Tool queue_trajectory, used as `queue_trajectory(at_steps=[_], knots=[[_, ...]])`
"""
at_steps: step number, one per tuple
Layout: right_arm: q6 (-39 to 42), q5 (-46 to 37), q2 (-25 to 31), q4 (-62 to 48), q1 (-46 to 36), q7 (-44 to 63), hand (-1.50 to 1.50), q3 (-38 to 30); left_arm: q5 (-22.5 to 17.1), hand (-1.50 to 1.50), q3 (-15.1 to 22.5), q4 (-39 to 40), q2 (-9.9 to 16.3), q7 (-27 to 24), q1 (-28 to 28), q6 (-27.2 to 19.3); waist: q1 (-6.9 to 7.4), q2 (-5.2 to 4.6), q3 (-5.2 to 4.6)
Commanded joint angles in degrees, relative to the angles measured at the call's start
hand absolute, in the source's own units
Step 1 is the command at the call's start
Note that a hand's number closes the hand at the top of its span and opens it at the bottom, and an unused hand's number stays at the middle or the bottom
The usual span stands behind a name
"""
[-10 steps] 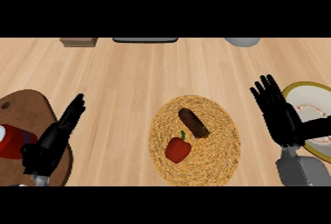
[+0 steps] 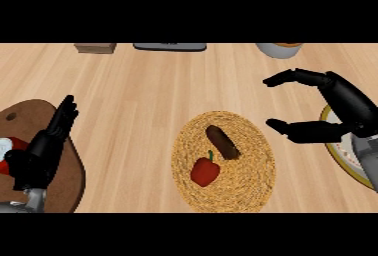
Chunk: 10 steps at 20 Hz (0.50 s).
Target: Pick the sweet potato from the placemat and place it in the bowl
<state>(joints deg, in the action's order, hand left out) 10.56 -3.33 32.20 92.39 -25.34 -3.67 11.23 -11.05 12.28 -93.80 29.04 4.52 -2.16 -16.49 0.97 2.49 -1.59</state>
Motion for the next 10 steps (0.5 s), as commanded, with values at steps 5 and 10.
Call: queue_trajectory(at_steps=[5, 10], knots=[[-8.83, -31.45, 7.15, 15.74, 6.52, 3.65, -1.5, 15.51, -1.66, 0.0, -5.43, 3.38, -0.38, 1.02, -2.24, -2.65, -3.52, -1.64, 1.44], [-7.95, -40.44, 8.92, 29.61, 15.15, 15.29, -1.5, 17.46, -2.02, 0.0, -6.94, 3.63, -0.12, 1.14, -3.14, -0.62, -2.45, -2.07, 1.54]])
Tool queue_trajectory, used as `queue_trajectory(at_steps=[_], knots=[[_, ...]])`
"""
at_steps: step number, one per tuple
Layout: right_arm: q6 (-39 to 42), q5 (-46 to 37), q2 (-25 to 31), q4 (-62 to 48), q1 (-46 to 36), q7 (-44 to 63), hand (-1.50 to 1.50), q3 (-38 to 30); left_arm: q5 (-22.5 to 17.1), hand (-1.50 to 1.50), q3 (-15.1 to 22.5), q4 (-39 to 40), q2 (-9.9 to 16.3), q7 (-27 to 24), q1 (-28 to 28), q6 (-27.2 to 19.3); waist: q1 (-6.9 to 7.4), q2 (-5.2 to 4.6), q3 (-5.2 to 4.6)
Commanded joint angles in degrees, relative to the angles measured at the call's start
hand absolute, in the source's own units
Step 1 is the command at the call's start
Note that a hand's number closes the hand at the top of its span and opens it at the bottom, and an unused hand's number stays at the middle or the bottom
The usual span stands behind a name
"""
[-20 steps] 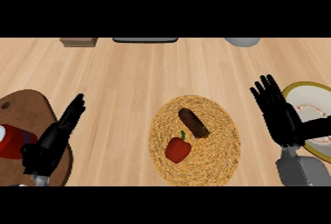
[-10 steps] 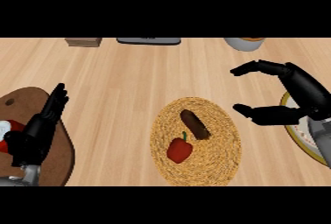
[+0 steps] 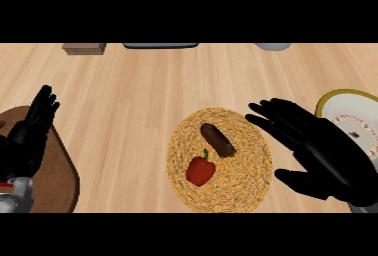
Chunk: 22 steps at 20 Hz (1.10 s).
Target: Pick the sweet potato from the placemat and place it in the bowl
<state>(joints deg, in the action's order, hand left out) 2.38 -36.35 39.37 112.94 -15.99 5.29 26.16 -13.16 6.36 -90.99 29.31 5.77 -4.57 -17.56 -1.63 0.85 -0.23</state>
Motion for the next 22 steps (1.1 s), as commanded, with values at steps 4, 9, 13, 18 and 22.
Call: queue_trajectory(at_steps=[4, 9, 13, 18, 22], knots=[[9.17, -12.49, -8.72, 8.51, -3.63, 17.97, -1.5, 7.34, -0.08, 0.0, -1.82, 1.01, -0.89, 0.81, -2.13, 3.07, 1.85, -0.74, 0.17], [22.31, -12.56, -18.73, 4.11, -17.66, 27.11, -1.5, 10.06, 2.05, 0.0, -1.12, 3.64, -3.31, -1.26, -2.89, 2.79, 2.38, -0.79, 0.11], [31.22, -13.62, -23.42, -2.4, -22.48, 33.03, -1.5, 13.86, 1.93, 0.0, -2.17, 4.26, -2.68, -1.28, -3.43, 3.62, 2.6, -0.77, 0.06], [43.54, -10.46, -25.7, -9.74, -27.15, 36.26, -1.5, 10.91, 1.99, 0.0, -2.82, 3.3, -2.17, 0.32, -3.83, 4.2, 2.28, -0.77, 0.14], [44.84, -11.96, -32.1, -20.53, -28.38, 38.41, -1.5, 13.29, 3.09, 0.0, -2.16, 2.98, -3.69, 1.92, -5.21, 2.92, 2.38, -0.92, 0.19]])
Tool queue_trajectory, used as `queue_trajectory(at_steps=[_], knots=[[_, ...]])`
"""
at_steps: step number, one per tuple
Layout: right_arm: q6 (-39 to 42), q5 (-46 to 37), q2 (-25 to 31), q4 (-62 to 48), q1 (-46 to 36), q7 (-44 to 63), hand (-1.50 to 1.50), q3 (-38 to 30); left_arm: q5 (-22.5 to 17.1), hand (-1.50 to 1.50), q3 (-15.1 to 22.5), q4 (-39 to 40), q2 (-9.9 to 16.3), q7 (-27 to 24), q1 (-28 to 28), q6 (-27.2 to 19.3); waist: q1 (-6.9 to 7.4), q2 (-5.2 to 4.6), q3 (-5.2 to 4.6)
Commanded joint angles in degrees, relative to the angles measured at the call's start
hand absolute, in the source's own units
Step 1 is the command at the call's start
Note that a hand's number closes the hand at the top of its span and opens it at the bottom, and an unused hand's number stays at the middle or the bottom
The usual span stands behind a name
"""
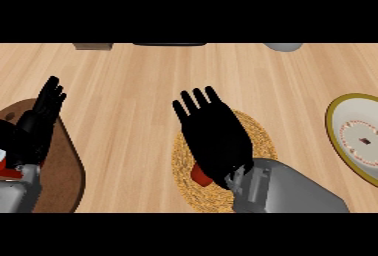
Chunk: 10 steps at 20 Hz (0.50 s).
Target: Pick the sweet potato from the placemat and place it in the bowl
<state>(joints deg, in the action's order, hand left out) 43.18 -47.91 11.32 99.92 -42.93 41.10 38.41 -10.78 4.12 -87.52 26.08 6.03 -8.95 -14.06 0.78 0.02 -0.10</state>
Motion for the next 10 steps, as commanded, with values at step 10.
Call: queue_trajectory(at_steps=[10], knots=[[12.93, -0.67, -6.87, -18.84, -2.85, 4.06, -1.5, -0.63, 3.43, 0.0, 0.75, 1.6, -4.12, -1.25, 0.32, -1.28, -0.7, -0.01, 0.07]])
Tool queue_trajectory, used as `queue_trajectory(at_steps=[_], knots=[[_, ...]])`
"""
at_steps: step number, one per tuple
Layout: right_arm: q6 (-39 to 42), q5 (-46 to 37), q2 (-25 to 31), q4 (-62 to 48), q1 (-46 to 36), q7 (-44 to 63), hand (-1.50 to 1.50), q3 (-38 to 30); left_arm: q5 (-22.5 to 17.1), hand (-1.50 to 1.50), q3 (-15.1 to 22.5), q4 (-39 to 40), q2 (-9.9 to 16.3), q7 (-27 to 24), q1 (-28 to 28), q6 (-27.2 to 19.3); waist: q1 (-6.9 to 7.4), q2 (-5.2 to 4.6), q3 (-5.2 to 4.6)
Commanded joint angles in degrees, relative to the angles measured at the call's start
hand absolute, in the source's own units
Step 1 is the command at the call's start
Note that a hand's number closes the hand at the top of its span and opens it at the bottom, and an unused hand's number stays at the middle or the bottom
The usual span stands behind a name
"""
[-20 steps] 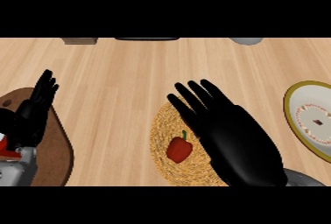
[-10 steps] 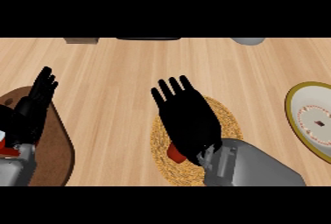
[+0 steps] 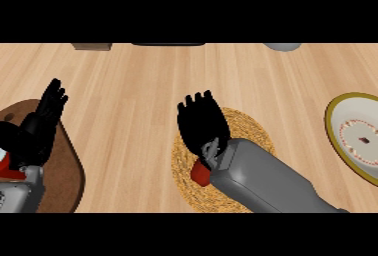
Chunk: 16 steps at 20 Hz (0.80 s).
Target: Pick the sweet potato from the placemat and place it in the bowl
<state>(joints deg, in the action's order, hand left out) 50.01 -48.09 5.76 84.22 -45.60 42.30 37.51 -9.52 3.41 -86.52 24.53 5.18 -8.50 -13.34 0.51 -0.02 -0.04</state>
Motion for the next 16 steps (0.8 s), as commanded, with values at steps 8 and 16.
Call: queue_trajectory(at_steps=[8, 16], knots=[[-0.65, -8.14, 2.5, -6.4, -1.22, -6.17, -1.5, 4.78, 1.38, 0.0, -1.31, -1.45, -1.29, 2.24, -0.95, 1.62, -0.1, -0.05, 0.05], [-6.01, -15.98, 2.72, -4.24, 5.98, -9.31, -1.5, 6.1, 2.92, 0.0, -4.0, -0.89, -2.53, 0.31, 1.36, 3.62, -0.37, 0.03, 0.04]])
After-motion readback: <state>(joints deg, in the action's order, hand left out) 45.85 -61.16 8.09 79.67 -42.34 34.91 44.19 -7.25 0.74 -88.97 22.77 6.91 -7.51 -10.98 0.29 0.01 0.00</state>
